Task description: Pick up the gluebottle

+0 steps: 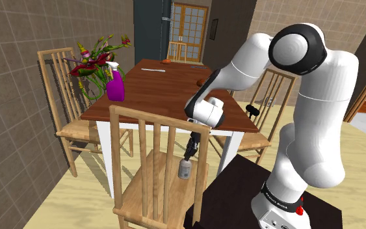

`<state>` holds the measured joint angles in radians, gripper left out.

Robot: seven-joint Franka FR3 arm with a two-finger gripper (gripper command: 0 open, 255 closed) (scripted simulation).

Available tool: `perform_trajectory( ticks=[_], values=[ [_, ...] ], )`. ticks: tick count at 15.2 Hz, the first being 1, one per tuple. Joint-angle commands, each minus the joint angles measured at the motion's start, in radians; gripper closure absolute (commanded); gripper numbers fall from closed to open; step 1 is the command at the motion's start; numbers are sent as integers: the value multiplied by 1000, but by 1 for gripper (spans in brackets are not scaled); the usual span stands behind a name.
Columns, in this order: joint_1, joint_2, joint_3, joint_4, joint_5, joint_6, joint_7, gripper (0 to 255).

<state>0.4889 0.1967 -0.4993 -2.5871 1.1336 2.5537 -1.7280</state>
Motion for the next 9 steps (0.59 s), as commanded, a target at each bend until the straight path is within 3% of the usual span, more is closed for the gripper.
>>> perform_trajectory(
  ticks=[1,9],
  values=[
    [4,4,-13,0,-85,-27,44,255],
    [25,-149,-62,-41,-295,-39,224,255]
  ],
)
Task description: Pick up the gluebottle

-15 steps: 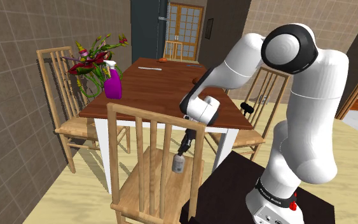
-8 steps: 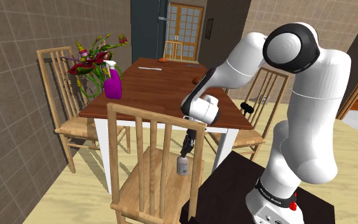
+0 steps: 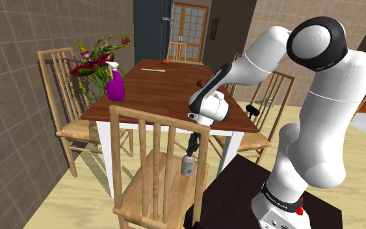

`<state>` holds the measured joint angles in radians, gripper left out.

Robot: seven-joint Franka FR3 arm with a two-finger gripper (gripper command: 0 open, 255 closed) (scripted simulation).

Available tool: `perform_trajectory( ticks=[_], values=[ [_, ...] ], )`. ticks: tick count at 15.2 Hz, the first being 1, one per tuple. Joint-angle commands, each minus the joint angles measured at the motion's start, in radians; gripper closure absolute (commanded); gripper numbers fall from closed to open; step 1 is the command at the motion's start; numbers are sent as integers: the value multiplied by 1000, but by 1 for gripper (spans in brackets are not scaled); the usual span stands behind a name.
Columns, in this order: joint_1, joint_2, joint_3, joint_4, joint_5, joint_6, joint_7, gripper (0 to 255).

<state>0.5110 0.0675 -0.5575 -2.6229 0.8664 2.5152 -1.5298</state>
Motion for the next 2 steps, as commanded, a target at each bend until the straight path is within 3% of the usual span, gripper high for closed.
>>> perform_trajectory(
  ticks=[1,2],
  values=[
    [2,-23,-4,-6,-32,-1,29,255],
    [2,-23,-4,-6,-32,-1,29,255]
  ],
)
